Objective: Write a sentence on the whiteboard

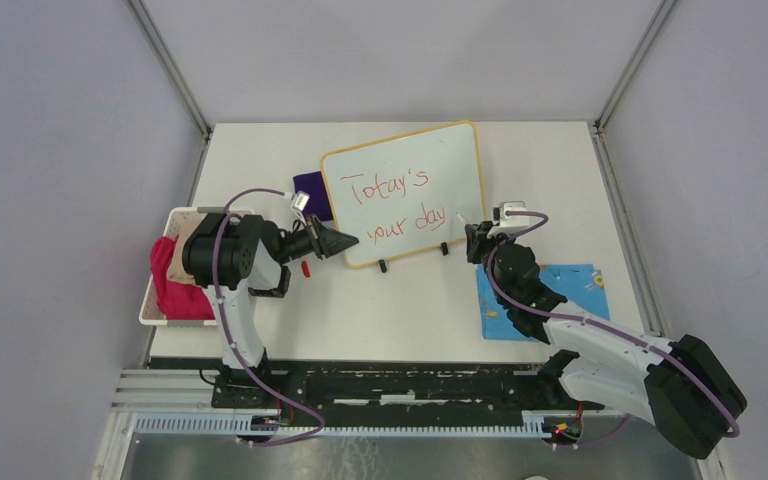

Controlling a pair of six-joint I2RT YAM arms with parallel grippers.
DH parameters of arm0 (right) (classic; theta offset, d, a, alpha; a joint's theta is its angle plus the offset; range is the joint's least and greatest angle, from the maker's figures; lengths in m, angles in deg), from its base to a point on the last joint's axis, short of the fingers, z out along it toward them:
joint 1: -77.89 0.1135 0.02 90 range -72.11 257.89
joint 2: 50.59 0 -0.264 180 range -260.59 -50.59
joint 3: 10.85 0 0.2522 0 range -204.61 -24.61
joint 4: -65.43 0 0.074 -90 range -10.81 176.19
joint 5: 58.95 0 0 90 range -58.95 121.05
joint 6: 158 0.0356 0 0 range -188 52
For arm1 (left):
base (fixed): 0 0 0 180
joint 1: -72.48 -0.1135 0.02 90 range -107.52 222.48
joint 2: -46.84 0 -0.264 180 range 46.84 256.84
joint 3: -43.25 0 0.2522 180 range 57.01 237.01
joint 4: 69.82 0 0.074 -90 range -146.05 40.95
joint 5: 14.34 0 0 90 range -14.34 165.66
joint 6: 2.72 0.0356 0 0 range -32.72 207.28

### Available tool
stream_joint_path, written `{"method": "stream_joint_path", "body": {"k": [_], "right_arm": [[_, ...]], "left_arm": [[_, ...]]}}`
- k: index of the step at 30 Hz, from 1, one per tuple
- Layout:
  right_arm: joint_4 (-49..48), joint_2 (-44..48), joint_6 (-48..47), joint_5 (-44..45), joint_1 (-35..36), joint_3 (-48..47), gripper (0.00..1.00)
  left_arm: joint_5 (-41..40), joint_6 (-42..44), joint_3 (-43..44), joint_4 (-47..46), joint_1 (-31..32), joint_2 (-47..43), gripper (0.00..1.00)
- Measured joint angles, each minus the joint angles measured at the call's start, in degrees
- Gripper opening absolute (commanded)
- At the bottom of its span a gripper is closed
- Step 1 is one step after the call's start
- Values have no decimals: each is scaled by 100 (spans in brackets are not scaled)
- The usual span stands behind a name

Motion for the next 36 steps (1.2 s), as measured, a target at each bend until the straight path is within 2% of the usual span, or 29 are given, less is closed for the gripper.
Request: {"method": "stream_joint_path", "body": {"k": [36], "right_arm": [[52, -730, 284, -114, -90, -293, 0]], "left_arm": [[7, 0, 0, 0, 0, 0, 2]]}}
